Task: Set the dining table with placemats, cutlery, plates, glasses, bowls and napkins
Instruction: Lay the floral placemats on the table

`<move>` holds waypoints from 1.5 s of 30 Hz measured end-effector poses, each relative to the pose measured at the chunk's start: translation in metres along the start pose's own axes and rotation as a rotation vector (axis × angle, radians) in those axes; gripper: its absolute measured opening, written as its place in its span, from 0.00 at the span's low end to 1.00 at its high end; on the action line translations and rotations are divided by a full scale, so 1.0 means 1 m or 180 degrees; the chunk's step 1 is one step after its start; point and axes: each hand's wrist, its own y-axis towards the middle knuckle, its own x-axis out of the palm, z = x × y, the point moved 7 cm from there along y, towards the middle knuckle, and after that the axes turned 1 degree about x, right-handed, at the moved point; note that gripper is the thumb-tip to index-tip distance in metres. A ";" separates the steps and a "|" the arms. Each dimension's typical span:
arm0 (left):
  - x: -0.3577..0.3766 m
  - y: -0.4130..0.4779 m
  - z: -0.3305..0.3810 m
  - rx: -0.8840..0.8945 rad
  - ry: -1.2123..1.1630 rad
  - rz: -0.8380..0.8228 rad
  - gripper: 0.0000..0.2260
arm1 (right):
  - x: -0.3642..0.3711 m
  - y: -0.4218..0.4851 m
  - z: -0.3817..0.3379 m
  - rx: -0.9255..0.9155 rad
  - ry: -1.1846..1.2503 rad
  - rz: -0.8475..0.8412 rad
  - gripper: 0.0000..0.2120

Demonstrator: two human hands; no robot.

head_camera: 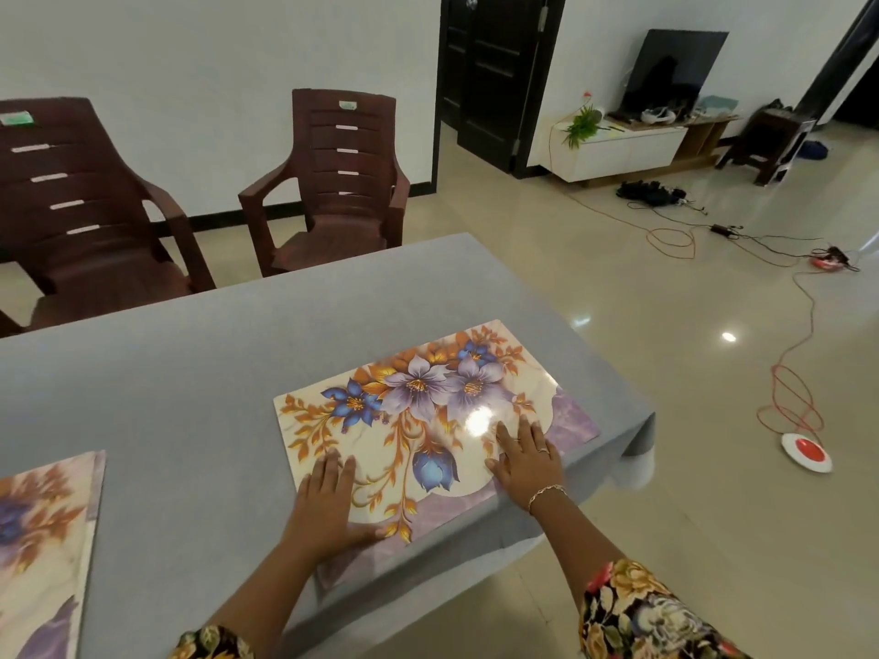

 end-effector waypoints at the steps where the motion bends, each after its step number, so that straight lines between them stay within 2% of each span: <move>1: -0.001 0.000 0.000 0.0007 0.0021 -0.0018 0.74 | 0.000 0.000 0.000 -0.0004 0.0042 0.0003 0.45; 5: -0.003 -0.003 0.001 -0.0001 0.0039 -0.0075 0.74 | 0.001 -0.001 0.000 -0.0042 0.0054 0.0005 0.62; 7: -0.003 -0.004 0.001 0.0000 0.0057 -0.0079 0.74 | -0.001 -0.003 0.001 -0.0086 0.0068 -0.0022 0.67; 31: 0.004 -0.003 -0.006 -0.0024 0.0009 0.0068 0.73 | 0.000 -0.006 0.001 -0.0088 -0.0017 0.0009 0.64; 33: 0.005 -0.004 -0.005 -0.0016 0.0002 0.0086 0.72 | 0.000 -0.006 0.001 -0.0106 -0.0086 0.0041 0.62; 38: 0.009 -0.007 -0.004 0.0012 -0.0036 0.0154 0.71 | -0.003 -0.008 -0.001 -0.0115 -0.0167 0.0050 0.44; 41: 0.012 -0.011 -0.004 -0.0003 -0.0027 0.0229 0.70 | -0.004 -0.009 -0.001 -0.0120 -0.0139 0.0048 0.45; 43: 0.014 -0.013 -0.004 -0.0012 -0.0029 0.0252 0.69 | -0.003 -0.009 -0.001 -0.0168 -0.0228 0.0060 0.37; 45: 0.016 -0.013 -0.005 -0.0006 -0.0060 0.0267 0.64 | -0.004 -0.008 -0.001 -0.0198 -0.0279 0.0077 0.31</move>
